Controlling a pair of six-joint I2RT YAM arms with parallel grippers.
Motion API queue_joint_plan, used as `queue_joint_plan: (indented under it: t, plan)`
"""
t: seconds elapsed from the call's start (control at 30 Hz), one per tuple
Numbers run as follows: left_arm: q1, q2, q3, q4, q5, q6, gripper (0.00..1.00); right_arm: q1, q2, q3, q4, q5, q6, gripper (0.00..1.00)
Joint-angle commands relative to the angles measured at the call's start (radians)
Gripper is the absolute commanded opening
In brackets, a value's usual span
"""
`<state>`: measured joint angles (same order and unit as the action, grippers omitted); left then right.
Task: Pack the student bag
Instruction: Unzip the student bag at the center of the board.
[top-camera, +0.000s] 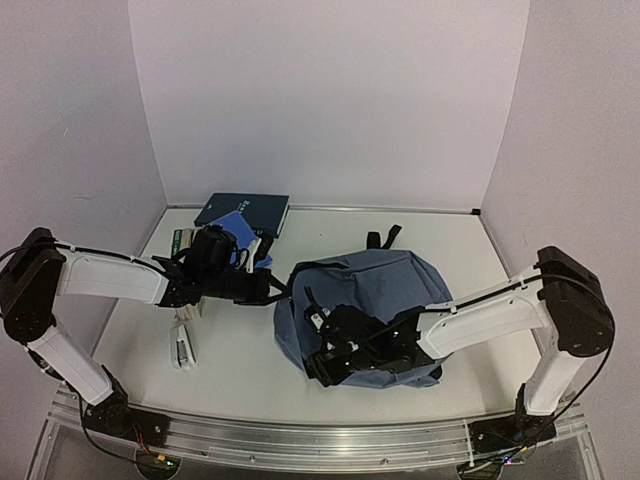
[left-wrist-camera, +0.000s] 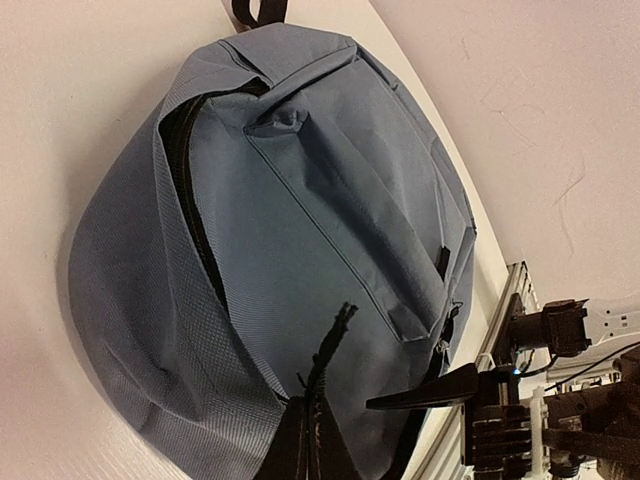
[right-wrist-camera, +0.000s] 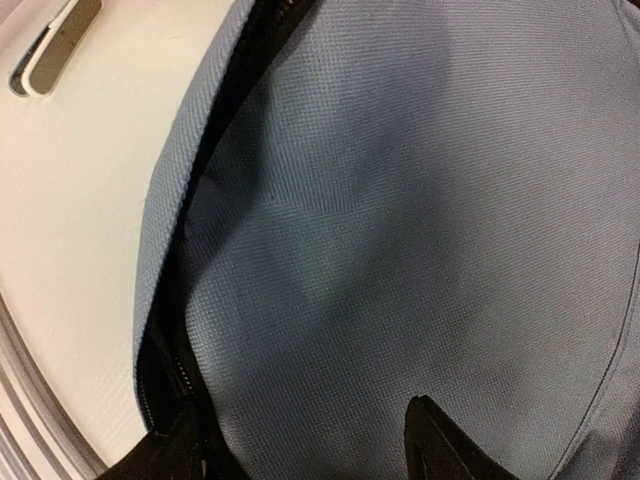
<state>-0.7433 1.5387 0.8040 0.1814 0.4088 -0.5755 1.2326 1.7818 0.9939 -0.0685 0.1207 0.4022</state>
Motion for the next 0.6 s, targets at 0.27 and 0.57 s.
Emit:
queue_joint_plan:
  t: [0.27, 0.57]
  plan:
    - [-0.001, -0.001, 0.043, 0.030, 0.018, -0.001, 0.00, 0.024, 0.146, 0.144, 0.026, 0.339, 0.007, 0.50]
    - [-0.001, -0.013, 0.026, 0.045, -0.001, -0.021, 0.00, 0.024, 0.067, 0.107, 0.056, 0.498, 0.116, 0.00]
